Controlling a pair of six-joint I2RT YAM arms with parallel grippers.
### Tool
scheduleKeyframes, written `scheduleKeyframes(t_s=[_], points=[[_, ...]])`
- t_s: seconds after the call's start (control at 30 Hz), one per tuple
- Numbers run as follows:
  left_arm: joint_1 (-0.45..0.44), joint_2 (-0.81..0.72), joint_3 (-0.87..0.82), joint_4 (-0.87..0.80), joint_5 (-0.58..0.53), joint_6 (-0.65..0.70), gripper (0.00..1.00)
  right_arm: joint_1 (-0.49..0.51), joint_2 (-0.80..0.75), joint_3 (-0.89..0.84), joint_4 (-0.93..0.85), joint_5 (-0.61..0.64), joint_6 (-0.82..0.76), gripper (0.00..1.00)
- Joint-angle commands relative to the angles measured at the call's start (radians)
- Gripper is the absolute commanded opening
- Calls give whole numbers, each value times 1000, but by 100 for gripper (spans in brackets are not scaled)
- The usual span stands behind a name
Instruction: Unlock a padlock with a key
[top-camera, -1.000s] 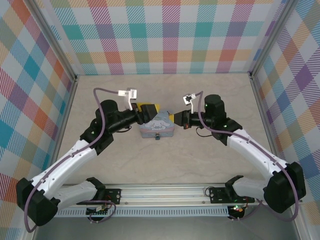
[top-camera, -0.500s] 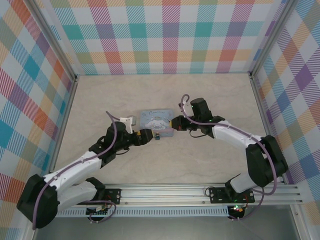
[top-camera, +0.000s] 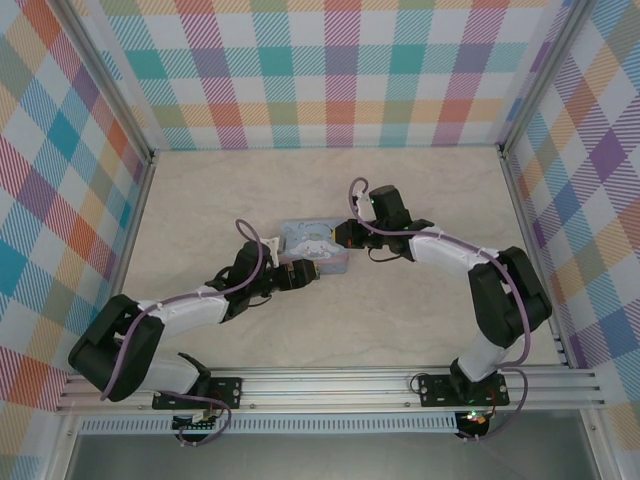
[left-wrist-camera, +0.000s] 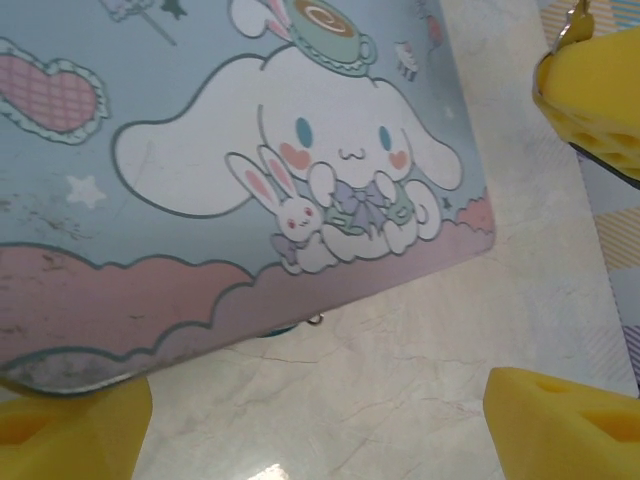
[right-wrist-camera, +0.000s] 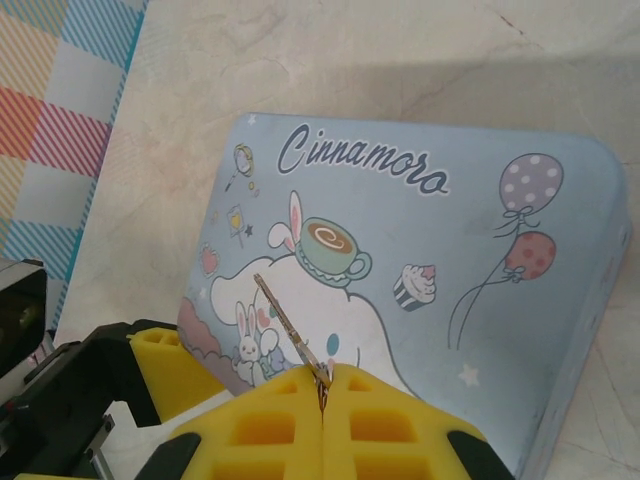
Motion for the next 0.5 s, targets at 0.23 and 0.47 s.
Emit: scheduleKeyframes(t_s=[0.23, 0.47], points=[[124, 144, 102, 94, 67, 136, 87, 1, -88, -43, -4, 43, -12, 4], [135, 286, 219, 122, 127, 196, 87, -1, -199, -139, -19, 88, -10, 4]])
